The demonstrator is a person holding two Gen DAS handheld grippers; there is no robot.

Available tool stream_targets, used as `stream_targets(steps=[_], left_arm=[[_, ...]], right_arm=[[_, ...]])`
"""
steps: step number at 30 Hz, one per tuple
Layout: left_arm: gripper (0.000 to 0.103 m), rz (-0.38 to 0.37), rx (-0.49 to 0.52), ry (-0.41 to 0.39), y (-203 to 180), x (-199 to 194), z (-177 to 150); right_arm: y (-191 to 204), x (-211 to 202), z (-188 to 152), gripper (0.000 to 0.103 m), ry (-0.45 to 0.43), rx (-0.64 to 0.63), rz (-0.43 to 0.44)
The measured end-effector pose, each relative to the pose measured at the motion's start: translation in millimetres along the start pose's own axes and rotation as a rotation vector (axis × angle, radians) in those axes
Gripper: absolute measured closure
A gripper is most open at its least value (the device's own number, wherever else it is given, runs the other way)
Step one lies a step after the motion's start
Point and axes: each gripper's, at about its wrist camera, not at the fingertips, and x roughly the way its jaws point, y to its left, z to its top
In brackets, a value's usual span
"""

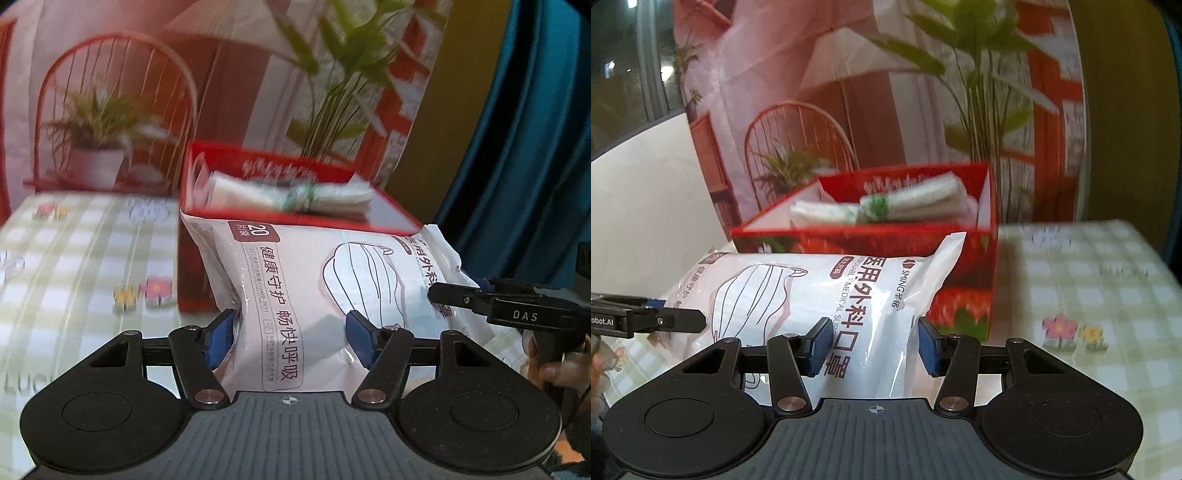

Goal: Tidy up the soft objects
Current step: 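Lift the mask bag with both grippers and lower it into the box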

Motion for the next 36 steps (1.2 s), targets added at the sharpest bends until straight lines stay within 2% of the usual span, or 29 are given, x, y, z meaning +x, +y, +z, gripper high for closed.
stream_targets(steps=[7,13,17,21,29,36], left_arm=[[0.035,-0.005,0.083,-0.064,-12.5,12.7,53.6],[0.038,0.021,0.145,-0.104,-15.8,43.7,93.9],[0.042,0.041,0.137,-0.074,-3.5,68.2,111.8],[0.047,0.058,0.126,-0.026,8.5,95.0,120.4],[0.055,0.069,0.131,0.116,25.5,137.0,112.5],[0.054,0.073,0.144,0.177,29.0,149.2,109.2]], right_arm=[[-8.9,-6.5,51.4,0.057,-0.079,-0.055,-0.022],[-16.1,15.0,90.8,0.057,-0.136,-0.132,-0.066],[-23.4,40.2,108.3,0.057,-0.143,-0.157,-0.086],[-33.3,71.0,117.4,0.058,-0.112,-0.174,-0.1],[-50.4,118.9,114.5,0.063,-0.007,-0.161,-0.122],[-53.3,132.3,106.3,0.066,0.076,-0.174,-0.126]])
